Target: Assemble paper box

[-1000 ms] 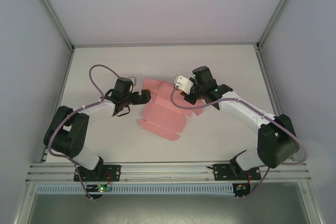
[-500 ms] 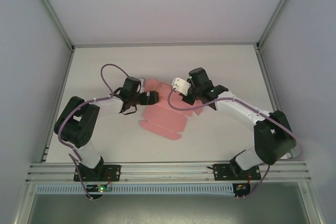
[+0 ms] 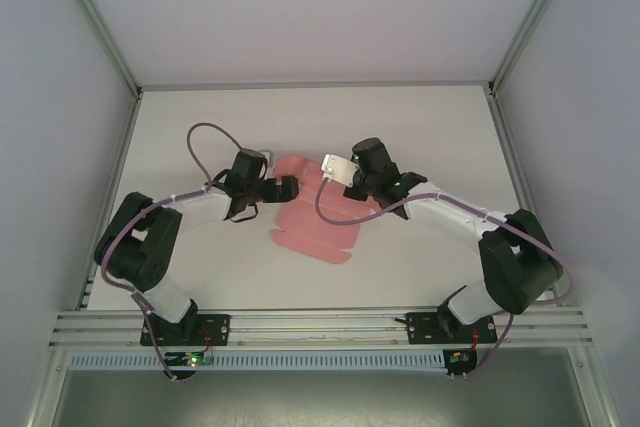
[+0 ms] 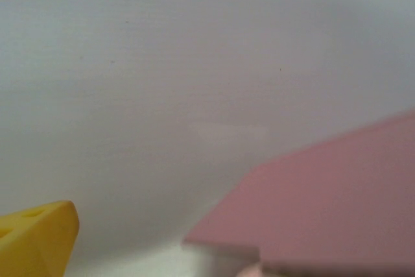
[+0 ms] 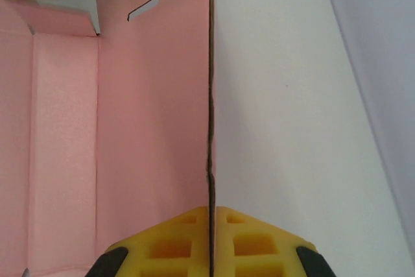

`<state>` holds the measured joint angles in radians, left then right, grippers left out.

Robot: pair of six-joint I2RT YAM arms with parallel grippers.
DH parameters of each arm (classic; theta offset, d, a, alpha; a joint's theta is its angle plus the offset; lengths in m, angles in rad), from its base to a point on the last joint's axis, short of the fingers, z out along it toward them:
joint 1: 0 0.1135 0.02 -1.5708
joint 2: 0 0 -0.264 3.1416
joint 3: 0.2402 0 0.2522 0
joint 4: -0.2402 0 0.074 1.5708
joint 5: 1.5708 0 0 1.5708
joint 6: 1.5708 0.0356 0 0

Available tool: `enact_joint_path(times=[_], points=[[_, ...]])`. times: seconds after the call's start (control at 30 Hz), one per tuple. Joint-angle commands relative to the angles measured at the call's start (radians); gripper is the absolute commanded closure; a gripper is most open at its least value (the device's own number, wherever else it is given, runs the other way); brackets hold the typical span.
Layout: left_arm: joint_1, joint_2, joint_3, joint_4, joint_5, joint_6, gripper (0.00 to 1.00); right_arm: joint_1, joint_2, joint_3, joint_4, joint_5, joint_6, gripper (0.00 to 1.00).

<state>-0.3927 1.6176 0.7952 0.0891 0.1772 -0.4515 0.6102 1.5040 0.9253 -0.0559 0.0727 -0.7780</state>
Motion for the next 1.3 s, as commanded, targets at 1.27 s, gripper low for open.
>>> enact_joint_path(times=[1.27], points=[[0.196,0.216,0.225,0.051,0.408,0.252,0.0,0.138,0.096,-0.178,0.473,0.323,-0.322,1.0]])
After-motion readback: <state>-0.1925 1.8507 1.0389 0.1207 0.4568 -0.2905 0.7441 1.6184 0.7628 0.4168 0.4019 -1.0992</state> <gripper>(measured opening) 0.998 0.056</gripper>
